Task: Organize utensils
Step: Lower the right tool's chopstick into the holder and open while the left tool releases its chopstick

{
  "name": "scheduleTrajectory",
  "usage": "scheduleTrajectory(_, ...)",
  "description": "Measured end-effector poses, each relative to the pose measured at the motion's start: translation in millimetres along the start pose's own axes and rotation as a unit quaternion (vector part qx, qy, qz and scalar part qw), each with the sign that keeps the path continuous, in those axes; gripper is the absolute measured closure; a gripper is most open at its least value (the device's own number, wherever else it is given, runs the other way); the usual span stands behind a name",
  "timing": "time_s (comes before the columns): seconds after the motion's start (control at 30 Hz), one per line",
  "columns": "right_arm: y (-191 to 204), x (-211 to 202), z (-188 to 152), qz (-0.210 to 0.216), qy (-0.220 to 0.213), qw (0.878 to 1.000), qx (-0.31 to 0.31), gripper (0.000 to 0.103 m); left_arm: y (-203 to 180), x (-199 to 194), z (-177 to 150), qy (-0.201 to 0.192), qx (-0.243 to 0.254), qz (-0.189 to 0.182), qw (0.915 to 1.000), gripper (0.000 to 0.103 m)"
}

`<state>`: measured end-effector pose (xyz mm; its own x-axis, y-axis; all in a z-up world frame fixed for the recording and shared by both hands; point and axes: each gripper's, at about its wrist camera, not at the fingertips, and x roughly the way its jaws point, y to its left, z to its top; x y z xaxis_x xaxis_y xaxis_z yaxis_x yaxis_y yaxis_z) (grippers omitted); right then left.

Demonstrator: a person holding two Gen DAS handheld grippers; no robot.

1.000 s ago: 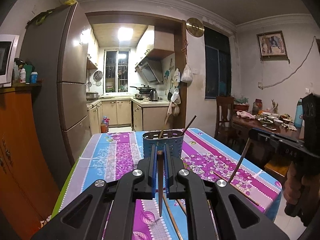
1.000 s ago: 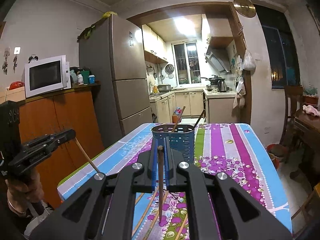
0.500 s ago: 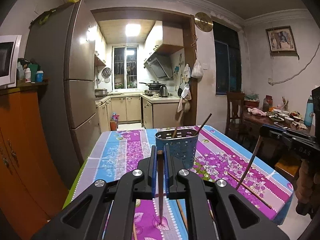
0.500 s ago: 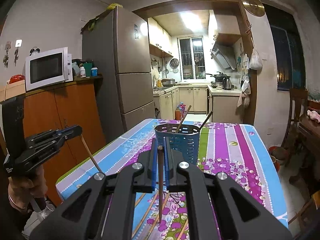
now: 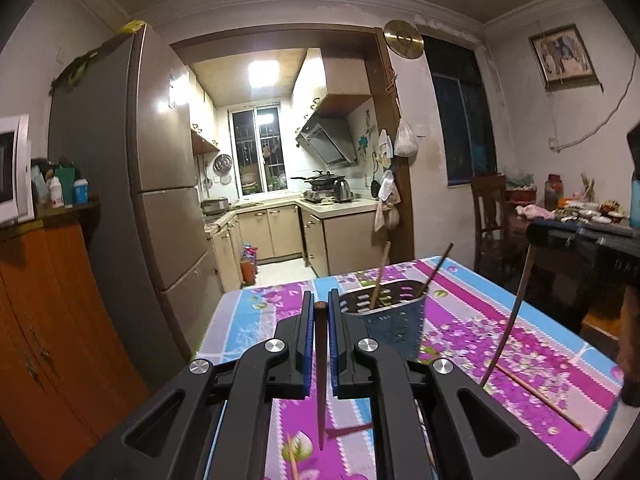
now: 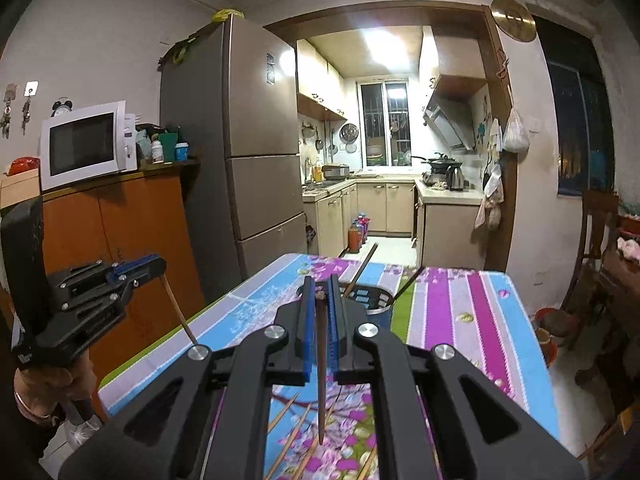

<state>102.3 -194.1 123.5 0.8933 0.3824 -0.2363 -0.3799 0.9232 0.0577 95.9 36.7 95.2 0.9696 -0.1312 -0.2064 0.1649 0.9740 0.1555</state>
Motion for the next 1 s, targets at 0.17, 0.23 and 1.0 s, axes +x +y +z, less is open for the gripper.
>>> scheduleTrajectory(0.17, -11, 14, 25, -0.012, -0.007, 1.0, 0.001, 0.098, -5, 23, 16, -0.006, 0.021, 0.017, 0.9996, 0.095)
scheduleTrajectory(0.23, -15, 21, 34, -0.019, -0.009, 1.0, -0.002, 0.098, -8, 31, 21, -0.007, 0.026, 0.021, 0.9994, 0.095)
scheduleTrajectory(1.0, -68, 104, 112, -0.056, -0.094, 0.993, 0.049, 0.098, -15, 138, 117, -0.076, -0.051, -0.068, 0.9935, 0.095)
